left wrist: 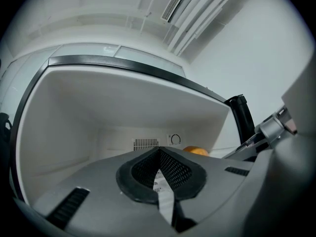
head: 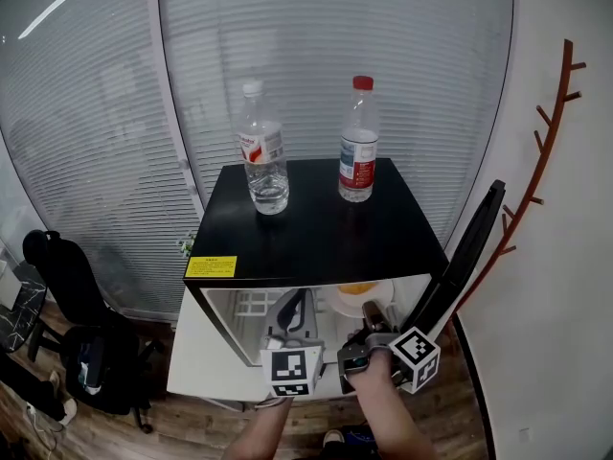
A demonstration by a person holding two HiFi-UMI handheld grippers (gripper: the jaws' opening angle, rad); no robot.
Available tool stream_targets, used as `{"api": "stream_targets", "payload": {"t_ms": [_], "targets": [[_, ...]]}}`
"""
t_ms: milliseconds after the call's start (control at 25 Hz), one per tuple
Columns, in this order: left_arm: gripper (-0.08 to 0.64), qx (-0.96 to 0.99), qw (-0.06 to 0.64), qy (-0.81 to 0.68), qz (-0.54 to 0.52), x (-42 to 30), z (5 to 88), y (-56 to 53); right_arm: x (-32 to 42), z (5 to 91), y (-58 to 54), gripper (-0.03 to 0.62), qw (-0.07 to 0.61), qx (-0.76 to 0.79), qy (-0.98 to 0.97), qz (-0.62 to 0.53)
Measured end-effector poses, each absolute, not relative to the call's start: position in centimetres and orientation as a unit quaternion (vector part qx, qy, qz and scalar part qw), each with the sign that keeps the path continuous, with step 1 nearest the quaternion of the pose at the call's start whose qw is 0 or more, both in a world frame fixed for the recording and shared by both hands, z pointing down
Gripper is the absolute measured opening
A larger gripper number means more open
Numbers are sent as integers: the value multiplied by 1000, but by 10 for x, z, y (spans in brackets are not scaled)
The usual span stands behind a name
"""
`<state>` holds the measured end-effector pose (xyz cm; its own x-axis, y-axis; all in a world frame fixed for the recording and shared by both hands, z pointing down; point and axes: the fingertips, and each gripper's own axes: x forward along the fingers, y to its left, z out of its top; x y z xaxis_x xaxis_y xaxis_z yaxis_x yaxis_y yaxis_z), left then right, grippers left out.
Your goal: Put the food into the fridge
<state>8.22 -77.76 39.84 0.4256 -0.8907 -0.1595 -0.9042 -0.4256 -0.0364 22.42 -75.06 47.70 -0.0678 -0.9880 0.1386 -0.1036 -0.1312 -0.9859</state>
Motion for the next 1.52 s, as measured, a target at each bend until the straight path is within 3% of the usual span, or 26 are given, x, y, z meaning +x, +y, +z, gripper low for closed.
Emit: {"api": "stream_targets", "payload": {"t_ms": [360,560,960,1240,1520], "targets": [[26,-849,56,521,63,78,395,-768,217,471,-738,149,424,-542,523,-503],[26,-854,53,515,62,72,395,-759,219,460,-724,149,389,-586,564,-432],[26,-859,49,507,43,51,406,-725,191,417,-688,149,190,-673,698,-156],[26,-853,49,519,35,29,410,-706,137,392,-680,147,29,-622,780,54],[26,-846,50,530,30,14,416,-696,127,392,-676,62,8,-613,783,100]]}}
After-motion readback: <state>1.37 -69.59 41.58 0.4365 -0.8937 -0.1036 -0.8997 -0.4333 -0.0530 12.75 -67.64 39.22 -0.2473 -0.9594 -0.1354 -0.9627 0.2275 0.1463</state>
